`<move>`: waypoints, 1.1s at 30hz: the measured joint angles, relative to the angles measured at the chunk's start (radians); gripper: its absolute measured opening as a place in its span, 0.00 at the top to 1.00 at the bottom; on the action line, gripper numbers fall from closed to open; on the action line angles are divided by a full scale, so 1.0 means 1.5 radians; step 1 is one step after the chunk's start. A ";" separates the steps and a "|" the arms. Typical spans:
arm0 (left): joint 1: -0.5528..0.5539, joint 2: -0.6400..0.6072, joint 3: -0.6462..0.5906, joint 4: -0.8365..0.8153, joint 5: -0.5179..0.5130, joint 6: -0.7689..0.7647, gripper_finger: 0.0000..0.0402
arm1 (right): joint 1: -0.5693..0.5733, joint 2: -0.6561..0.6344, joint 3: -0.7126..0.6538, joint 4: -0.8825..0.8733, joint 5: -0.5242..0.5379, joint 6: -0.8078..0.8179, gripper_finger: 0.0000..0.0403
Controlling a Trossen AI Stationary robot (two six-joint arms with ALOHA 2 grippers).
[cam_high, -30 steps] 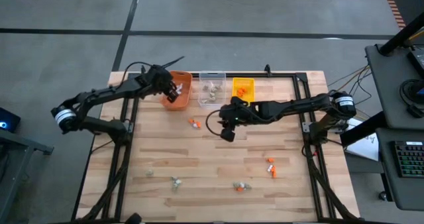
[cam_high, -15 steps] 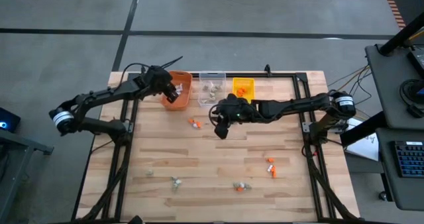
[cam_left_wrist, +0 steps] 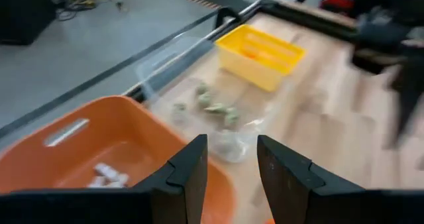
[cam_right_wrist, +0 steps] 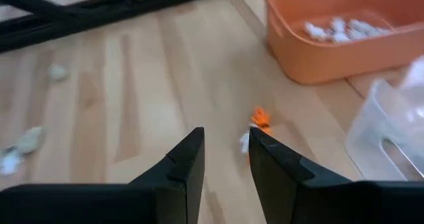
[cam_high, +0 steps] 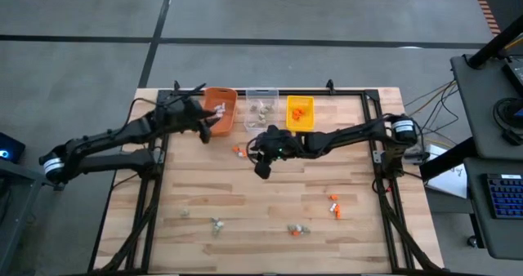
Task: Sort Halloween decoration
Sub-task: Put the orange skeleton toy into the yellow bin
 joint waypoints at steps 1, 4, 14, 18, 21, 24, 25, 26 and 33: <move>-0.013 -0.012 -0.006 0.003 0.000 -0.009 0.72 | 0.000 0.008 0.003 -0.002 0.013 0.010 0.73; -0.053 -0.042 -0.029 0.027 0.000 -0.038 0.72 | -0.001 0.026 0.009 -0.002 0.027 0.035 0.73; -0.206 -0.064 -0.074 0.128 -0.002 -0.091 0.72 | 0.000 0.033 0.017 -0.141 -0.158 0.159 0.73; -0.248 -0.060 -0.074 0.135 -0.040 -0.097 0.72 | 0.007 0.031 0.038 -0.290 -0.271 0.254 0.73; -0.264 -0.060 -0.071 0.136 -0.067 -0.099 0.72 | 0.023 0.031 0.066 -0.447 -0.295 0.293 0.73; -0.267 -0.060 -0.071 0.134 -0.070 -0.099 0.72 | 0.041 0.031 0.104 -0.619 -0.288 0.315 0.73; -0.267 -0.059 -0.071 0.134 -0.070 -0.099 0.72 | 0.048 0.030 0.112 -0.669 -0.284 0.315 0.73; -0.267 -0.059 -0.071 0.134 -0.070 -0.101 0.72 | 0.056 0.030 0.118 -0.715 -0.276 0.313 0.73; -0.267 -0.058 -0.071 0.133 -0.070 -0.101 0.72 | 0.147 0.027 0.090 -0.875 -0.158 0.069 0.73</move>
